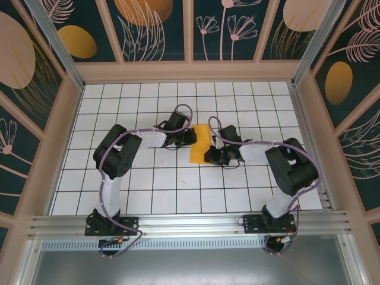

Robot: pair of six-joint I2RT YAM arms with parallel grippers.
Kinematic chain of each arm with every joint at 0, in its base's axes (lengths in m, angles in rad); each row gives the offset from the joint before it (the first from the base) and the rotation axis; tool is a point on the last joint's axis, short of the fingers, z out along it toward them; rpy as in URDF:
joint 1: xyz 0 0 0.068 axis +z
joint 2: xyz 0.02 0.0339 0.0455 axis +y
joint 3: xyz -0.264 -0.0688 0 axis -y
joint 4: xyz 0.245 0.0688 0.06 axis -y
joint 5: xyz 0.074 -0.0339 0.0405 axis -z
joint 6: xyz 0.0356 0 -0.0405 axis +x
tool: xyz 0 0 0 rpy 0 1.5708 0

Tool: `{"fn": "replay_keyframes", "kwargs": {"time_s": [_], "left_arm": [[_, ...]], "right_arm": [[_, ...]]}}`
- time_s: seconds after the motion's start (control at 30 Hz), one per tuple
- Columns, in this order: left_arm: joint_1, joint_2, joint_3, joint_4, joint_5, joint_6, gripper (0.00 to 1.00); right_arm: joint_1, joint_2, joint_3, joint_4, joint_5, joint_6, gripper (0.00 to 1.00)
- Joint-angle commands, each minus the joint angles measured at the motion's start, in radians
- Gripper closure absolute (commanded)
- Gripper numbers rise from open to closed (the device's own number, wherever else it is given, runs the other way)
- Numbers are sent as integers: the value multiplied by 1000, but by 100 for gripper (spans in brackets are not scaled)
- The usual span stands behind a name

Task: Fold a paper plane with a square sheet of paper (pick it up from the middle)

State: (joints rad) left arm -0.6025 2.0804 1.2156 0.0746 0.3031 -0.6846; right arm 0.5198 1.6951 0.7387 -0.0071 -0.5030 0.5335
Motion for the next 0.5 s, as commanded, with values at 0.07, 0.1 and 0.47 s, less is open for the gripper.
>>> {"fn": "replay_keyframes", "kwargs": {"time_s": [0.07,0.1,0.47], "left_arm": [[7,88,-49,-107,-125,0,100],[9,89,-50,-107,-126,0,100],[8,87,-53,-104,-123,3,100]], "right_arm": [[6,-34,-63,-48,-14,7,92],[6,-39,-65,-48,-13,5,92],[-41,-120,85,9,114,-12,89]]}}
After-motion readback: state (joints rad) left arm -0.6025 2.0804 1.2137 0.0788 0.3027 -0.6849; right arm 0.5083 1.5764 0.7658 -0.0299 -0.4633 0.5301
